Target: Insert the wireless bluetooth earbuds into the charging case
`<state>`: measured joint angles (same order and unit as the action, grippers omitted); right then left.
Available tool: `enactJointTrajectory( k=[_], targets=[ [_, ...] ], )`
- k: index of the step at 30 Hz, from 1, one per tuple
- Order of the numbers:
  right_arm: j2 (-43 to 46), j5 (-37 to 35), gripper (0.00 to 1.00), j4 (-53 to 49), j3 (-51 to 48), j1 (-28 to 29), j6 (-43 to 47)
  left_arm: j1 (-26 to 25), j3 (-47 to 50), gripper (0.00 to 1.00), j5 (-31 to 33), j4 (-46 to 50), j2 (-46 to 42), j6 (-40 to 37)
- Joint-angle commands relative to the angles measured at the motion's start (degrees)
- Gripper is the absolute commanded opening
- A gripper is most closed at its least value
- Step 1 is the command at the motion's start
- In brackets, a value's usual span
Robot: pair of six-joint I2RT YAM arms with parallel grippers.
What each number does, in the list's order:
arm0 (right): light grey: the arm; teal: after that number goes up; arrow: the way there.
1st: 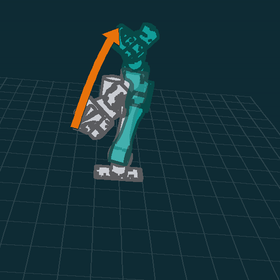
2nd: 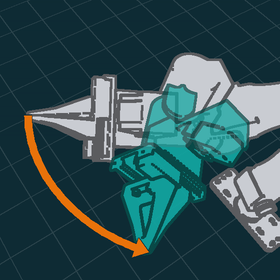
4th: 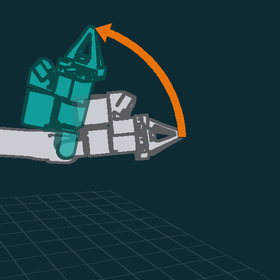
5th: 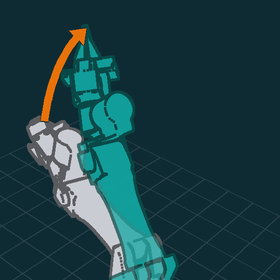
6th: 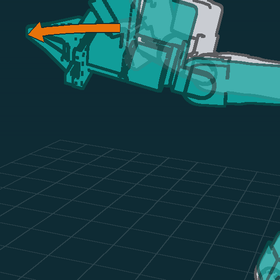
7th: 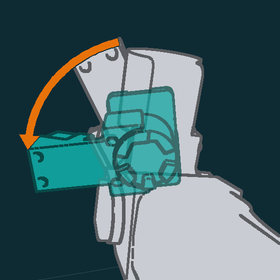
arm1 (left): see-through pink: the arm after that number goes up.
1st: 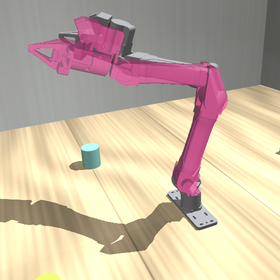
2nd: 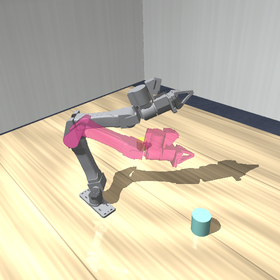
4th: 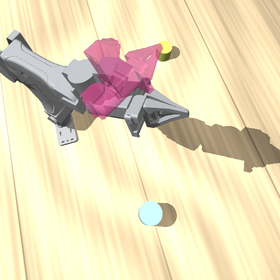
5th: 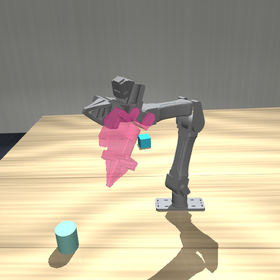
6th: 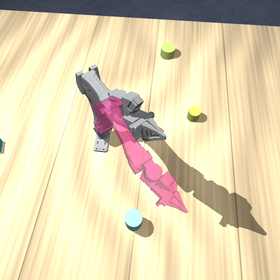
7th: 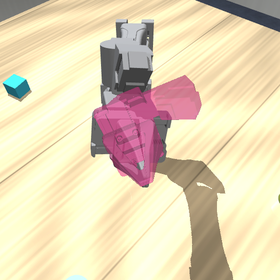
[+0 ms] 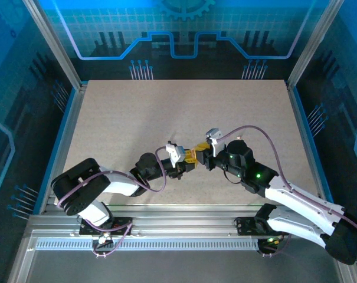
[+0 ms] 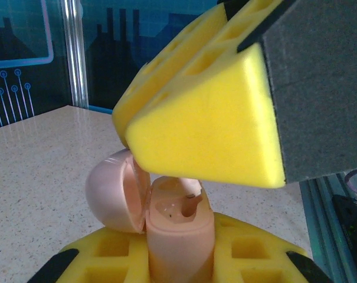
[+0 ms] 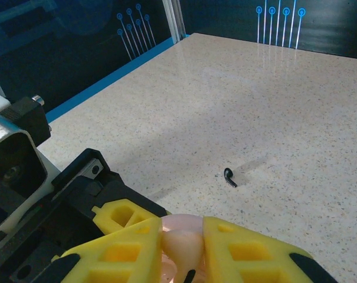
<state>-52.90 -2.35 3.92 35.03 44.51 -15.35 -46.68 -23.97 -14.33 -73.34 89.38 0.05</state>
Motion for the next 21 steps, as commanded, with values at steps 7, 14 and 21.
enactJointTrajectory(
  k=[7, 14, 21],
  targets=[
    [0.72, -0.06, 0.24, -8.3, 0.5, 0.11, 3.31, -0.15, -1.79, 0.17, 1.87, -7.01, -1.96, -2.53],
    [1.8, 5.42, 0.26, -16.5, 7.91, -3.98, 2.44, -0.2, 0.19, 0.17, 4.19, -7.0, -0.03, -8.49],
    [-1.28, 8.87, 0.26, -29.54, 15.07, -7.16, 0.92, -0.13, 2.75, 0.18, 6.24, -7.04, 1.23, -13.78]
  ],
)
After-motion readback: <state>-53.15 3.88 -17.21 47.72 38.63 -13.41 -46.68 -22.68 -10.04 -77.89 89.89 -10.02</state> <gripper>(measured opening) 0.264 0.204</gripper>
